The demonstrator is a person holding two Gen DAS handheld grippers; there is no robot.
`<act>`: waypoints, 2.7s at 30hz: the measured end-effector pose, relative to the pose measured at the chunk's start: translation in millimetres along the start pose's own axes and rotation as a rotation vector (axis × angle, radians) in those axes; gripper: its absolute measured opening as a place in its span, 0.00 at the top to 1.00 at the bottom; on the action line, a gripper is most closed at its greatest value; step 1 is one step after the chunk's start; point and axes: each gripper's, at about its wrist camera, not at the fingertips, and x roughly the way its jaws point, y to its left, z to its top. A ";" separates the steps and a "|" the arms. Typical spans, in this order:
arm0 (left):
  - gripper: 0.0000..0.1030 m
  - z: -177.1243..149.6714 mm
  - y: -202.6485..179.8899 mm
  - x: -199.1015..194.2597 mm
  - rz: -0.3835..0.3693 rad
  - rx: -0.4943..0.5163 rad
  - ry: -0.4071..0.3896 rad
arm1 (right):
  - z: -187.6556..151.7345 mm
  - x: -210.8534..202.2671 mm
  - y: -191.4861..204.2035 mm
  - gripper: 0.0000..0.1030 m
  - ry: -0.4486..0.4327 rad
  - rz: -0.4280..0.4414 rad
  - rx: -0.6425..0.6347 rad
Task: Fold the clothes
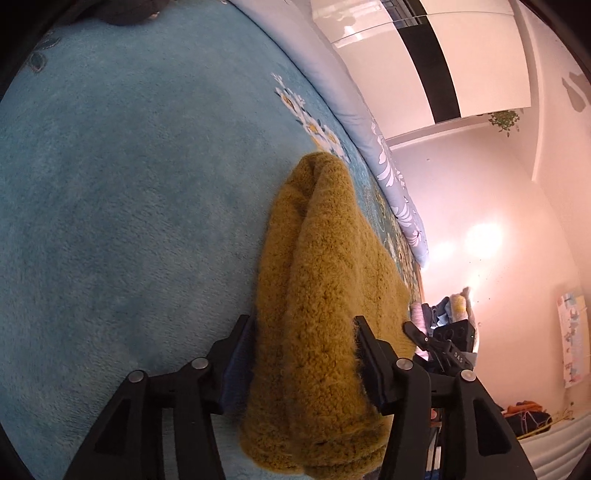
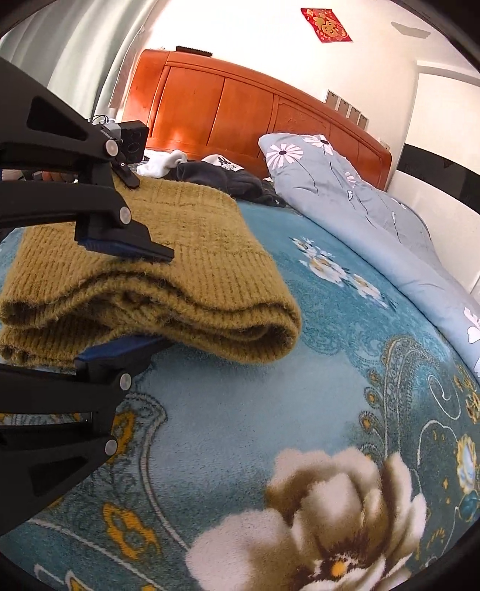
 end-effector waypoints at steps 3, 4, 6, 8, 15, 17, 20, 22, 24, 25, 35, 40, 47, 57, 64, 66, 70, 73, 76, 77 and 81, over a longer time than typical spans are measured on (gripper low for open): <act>0.35 5.0 -5.4 1.6 0.035 0.022 -0.010 | -5.4 -1.6 -1.3 0.44 -0.006 -0.027 0.003; 0.34 6.9 -7.3 3.4 0.042 0.029 -0.008 | -7.6 -0.7 -2.4 0.43 -0.003 -0.019 0.011; 0.33 12.2 -9.3 10.2 0.053 0.038 0.006 | -11.4 1.9 -4.6 0.41 -0.001 -0.004 0.030; 0.33 19.5 -9.5 15.0 0.047 0.043 0.018 | -13.3 3.4 -4.2 0.39 -0.012 -0.005 0.035; 0.32 37.9 -10.3 30.5 0.005 0.043 0.095 | -14.7 13.9 6.9 0.37 -0.012 -0.016 0.015; 0.32 39.5 -13.2 33.7 0.005 0.056 0.112 | -14.9 16.2 9.8 0.37 -0.013 -0.025 0.011; 0.34 39.5 -14.7 35.5 0.002 0.064 0.122 | -15.4 17.4 12.2 0.37 -0.015 -0.032 0.009; 0.34 38.9 -15.0 34.6 -0.002 0.066 0.121 | -16.1 17.1 12.9 0.38 -0.018 -0.033 0.011; 0.44 36.9 -15.7 32.9 0.013 0.065 0.109 | -16.3 16.1 12.5 0.44 -0.022 -0.036 0.015; 0.48 35.5 -15.8 31.9 0.020 0.063 0.102 | -16.2 15.0 12.2 0.50 -0.024 -0.033 0.019; 0.67 11.9 -51.6 3.4 0.009 0.127 0.031 | -20.6 -9.0 37.1 0.59 -0.035 0.030 -0.025; 0.67 -7.4 -85.0 -15.2 0.012 0.210 0.019 | -28.9 -27.9 45.6 0.59 -0.036 0.050 -0.056; 0.68 -26.0 -135.0 -24.4 0.005 0.296 0.012 | -34.1 -63.2 56.4 0.59 -0.041 0.061 -0.106; 0.68 -30.0 -257.1 -9.2 -0.116 0.440 -0.007 | 3.3 -180.6 86.8 0.59 -0.179 0.028 -0.212; 0.68 -29.8 -366.5 38.1 -0.201 0.547 0.033 | 30.4 -289.8 93.4 0.59 -0.293 -0.033 -0.243; 0.68 -33.1 -401.1 54.5 -0.219 0.588 0.046 | 37.6 -320.7 92.7 0.59 -0.326 -0.051 -0.249; 0.68 -45.0 -465.7 89.3 -0.264 0.650 0.076 | 54.2 -382.1 81.1 0.59 -0.386 -0.100 -0.245; 0.68 -56.9 -503.7 122.9 -0.294 0.674 0.112 | 66.7 -423.1 64.3 0.59 -0.412 -0.144 -0.234; 0.67 -71.2 -534.1 162.4 -0.327 0.674 0.165 | 79.0 -456.7 42.0 0.59 -0.421 -0.202 -0.210; 0.68 -75.9 -542.8 176.8 -0.340 0.667 0.187 | 84.1 -465.2 35.7 0.59 -0.421 -0.224 -0.203; 0.68 -93.7 -570.5 231.9 -0.387 0.655 0.256 | 106.0 -502.1 3.9 0.59 -0.435 -0.321 -0.179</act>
